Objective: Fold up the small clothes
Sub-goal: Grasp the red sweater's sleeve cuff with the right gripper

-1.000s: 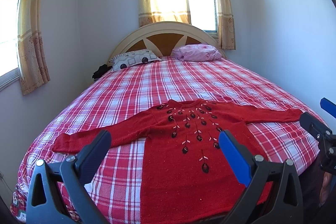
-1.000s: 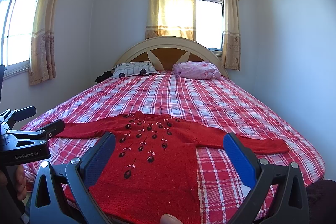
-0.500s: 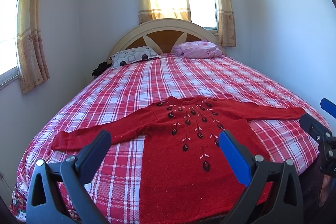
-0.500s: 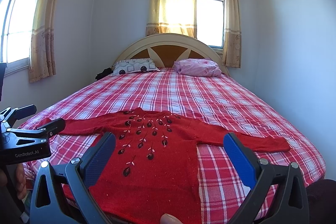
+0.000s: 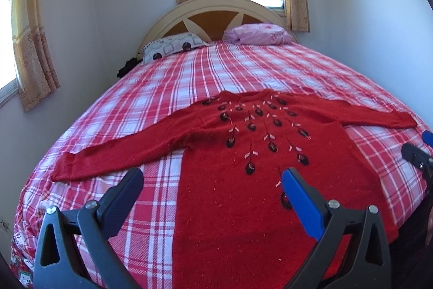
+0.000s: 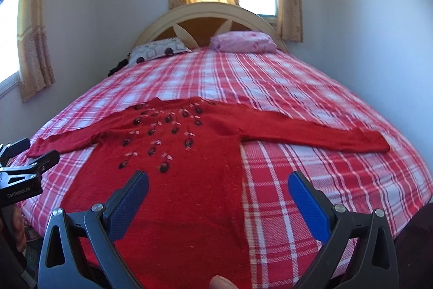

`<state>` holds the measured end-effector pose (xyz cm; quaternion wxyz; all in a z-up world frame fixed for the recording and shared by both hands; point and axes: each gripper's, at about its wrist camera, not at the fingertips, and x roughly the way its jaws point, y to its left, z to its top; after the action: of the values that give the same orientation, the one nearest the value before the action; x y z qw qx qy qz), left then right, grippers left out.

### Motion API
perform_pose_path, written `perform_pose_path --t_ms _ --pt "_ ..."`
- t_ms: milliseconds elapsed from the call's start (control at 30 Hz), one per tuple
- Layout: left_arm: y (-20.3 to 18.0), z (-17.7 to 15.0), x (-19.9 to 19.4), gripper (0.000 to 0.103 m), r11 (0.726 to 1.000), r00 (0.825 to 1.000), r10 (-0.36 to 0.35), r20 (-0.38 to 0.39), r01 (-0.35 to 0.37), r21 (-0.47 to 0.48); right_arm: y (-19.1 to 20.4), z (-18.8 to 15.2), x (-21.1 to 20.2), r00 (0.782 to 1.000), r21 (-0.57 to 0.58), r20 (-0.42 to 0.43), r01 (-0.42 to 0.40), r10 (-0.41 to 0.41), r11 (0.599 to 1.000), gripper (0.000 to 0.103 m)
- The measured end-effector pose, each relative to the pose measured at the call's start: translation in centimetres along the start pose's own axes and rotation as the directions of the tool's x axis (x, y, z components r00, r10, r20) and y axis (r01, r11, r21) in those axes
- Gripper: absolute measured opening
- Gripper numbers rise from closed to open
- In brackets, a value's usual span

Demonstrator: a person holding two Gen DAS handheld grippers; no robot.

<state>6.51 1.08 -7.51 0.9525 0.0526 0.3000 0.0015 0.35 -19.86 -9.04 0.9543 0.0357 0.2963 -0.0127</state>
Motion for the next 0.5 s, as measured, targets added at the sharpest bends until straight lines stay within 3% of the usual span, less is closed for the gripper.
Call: perform_pose_path --t_ms 167,333,500 --pt "0.1 0.0 3.6 0.103 1.000 0.998 -0.015 -0.058 0.016 0.014 -5.0 0.2 2.7 0.998 0.118 -0.056 0.041 -0.034 0.992 0.102" --pt "0.3 0.7 6.3 0.103 1.000 0.996 -0.014 -0.087 0.016 0.021 -12.9 0.6 4.5 0.992 0.287 -0.083 0.120 -0.100 0.950 0.101" --pt "0.4 2.0 9.5 0.103 1.000 0.995 -0.007 -0.097 0.010 0.026 -22.3 1.1 5.5 0.974 0.454 -0.097 0.226 -0.204 0.862 0.078"
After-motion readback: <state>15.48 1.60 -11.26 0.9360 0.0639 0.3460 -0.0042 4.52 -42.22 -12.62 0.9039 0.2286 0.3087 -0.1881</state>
